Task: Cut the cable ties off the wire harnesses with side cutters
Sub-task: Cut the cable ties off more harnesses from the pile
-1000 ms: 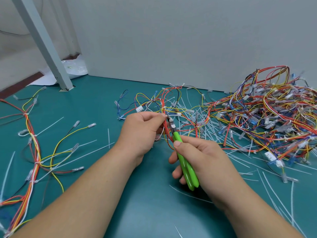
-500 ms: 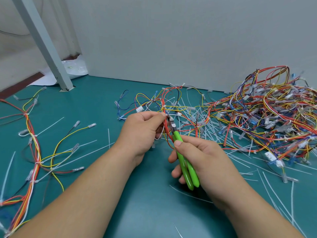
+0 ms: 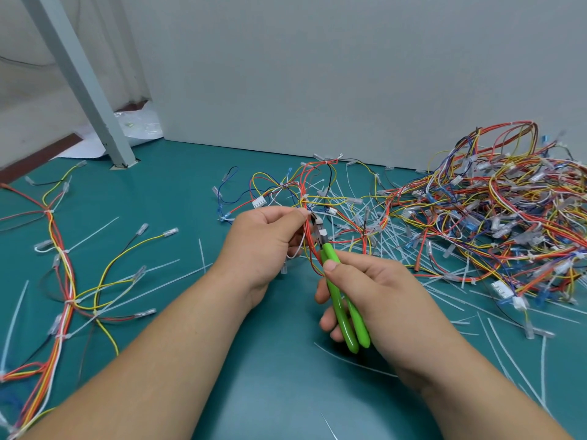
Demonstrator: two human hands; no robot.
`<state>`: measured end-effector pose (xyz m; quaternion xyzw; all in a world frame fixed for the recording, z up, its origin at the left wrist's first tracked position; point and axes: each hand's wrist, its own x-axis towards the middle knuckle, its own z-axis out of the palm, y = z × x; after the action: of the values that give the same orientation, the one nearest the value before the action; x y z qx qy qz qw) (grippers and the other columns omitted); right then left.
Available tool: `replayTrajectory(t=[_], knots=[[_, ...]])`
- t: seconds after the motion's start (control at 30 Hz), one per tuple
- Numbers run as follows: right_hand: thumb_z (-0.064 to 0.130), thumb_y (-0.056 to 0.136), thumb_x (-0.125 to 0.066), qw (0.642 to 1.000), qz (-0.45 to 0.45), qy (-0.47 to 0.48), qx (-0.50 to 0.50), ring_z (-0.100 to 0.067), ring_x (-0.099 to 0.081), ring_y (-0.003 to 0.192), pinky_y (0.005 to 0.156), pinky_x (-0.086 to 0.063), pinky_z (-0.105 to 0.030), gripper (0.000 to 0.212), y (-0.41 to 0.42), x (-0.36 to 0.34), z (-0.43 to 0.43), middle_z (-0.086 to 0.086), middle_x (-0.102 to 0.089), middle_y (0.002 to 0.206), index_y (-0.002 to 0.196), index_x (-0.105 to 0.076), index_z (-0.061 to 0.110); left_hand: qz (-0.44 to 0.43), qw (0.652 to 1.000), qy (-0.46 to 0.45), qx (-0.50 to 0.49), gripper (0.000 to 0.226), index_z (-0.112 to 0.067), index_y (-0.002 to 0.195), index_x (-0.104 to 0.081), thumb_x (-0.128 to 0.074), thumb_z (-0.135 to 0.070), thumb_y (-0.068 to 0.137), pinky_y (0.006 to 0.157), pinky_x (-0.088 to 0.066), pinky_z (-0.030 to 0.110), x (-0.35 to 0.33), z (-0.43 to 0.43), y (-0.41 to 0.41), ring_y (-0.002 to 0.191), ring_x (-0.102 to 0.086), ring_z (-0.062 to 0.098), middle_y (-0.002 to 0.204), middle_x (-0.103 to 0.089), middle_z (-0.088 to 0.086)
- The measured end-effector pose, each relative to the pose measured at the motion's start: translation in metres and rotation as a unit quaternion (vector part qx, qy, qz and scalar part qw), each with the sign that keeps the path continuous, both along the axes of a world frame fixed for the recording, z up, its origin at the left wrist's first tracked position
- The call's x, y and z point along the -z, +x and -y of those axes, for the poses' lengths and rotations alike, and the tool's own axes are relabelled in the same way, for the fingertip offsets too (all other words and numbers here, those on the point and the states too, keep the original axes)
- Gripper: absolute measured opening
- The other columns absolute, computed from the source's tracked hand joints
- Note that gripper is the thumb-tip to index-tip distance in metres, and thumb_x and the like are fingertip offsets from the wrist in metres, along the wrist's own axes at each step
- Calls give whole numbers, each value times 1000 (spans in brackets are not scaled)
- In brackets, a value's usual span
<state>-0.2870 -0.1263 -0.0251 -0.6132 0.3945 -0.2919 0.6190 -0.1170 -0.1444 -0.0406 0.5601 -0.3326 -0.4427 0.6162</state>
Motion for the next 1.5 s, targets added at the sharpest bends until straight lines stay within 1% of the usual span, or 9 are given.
replayTrajectory(t=[0.2, 0.3, 0.4, 0.5, 0.6, 0.7, 0.9, 1.23, 1.5], knots=[[35, 97, -63, 1000, 11, 16, -3, -24, -65, 58, 51, -51, -31, 28, -1, -1, 0, -7, -67, 81, 86, -68, 10, 5, 1000, 1, -2, 18, -13, 82, -76, -67, -19, 96, 62, -48, 28, 0, 0, -1, 65, -58, 14, 75, -73, 5], [42, 86, -61, 999, 23, 25, 0, -24, -64, 57, 50, -51, -31, 31, 0, -2, 0, -7, -68, 81, 85, -69, 12, 1, 1000, -3, -4, 18, -13, 81, -76, -68, -19, 95, 63, -48, 29, 0, 1, -1, 72, -61, 19, 78, -74, 6], [43, 85, -61, 999, 31, 27, 7, -23, -63, 57, 50, -50, -32, 32, 0, 0, 1, -7, -68, 81, 88, -70, 12, -5, 1000, -5, -7, 15, -13, 83, -76, -69, -20, 94, 63, -48, 29, 0, 0, 0, 73, -61, 19, 79, -73, 9], [44, 83, -63, 999, 32, 32, 3, -23, -63, 58, 49, -50, -32, 30, -1, 0, 2, -8, -72, 85, 94, -74, 19, -2, 1000, -5, -5, 16, -13, 84, -76, -68, -20, 95, 65, -49, 29, 0, 0, 0, 76, -64, 22, 85, -76, 13], [47, 78, -66, 995, 61, 74, 10, -25, -66, 59, 49, -51, -32, 29, -1, -1, 2, -12, -75, 90, 91, -76, 23, 3, 1000, -4, -6, 19, -15, 81, -76, -67, -20, 96, 65, -49, 28, -1, 0, 0, 75, -63, 20, 81, -74, 8], [50, 76, -68, 995, 63, 76, 12, -26, -68, 61, 49, -52, -32, 30, -1, -2, 2, -12, -76, 92, 90, -76, 25, 8, 1000, -4, -5, 26, -18, 75, -77, -65, -18, 98, 64, -49, 28, -2, 0, 0, 73, -62, 17, 78, -74, 5], [49, 80, -68, 995, 61, 73, 24, -24, -68, 61, 49, -51, -31, 25, 0, 0, 1, -12, -76, 93, 93, -78, 30, 6, 1000, -1, 4, 29, -19, 73, -79, -65, -20, 98, 66, -47, 31, -3, -2, -1, 77, -56, 23, 82, -71, 13], [44, 82, -66, 997, 54, 55, 20, -23, -65, 58, 48, -50, -31, 25, 1, 2, 2, -12, -74, 90, 93, -78, 26, 9, 1000, -8, 12, 28, -23, 73, -81, -66, -22, 97, 66, -47, 31, -3, -1, 0, 78, -53, 24, 83, -68, 14], [43, 84, -62, 999, 36, 37, 6, -24, -64, 58, 50, -50, -33, 33, 1, 2, 3, -8, -68, 82, 84, -70, 11, 7, 1000, -11, 8, 26, -22, 74, -81, -67, -22, 97, 64, -45, 31, -2, -1, -1, 77, -52, 23, 81, -68, 14]])
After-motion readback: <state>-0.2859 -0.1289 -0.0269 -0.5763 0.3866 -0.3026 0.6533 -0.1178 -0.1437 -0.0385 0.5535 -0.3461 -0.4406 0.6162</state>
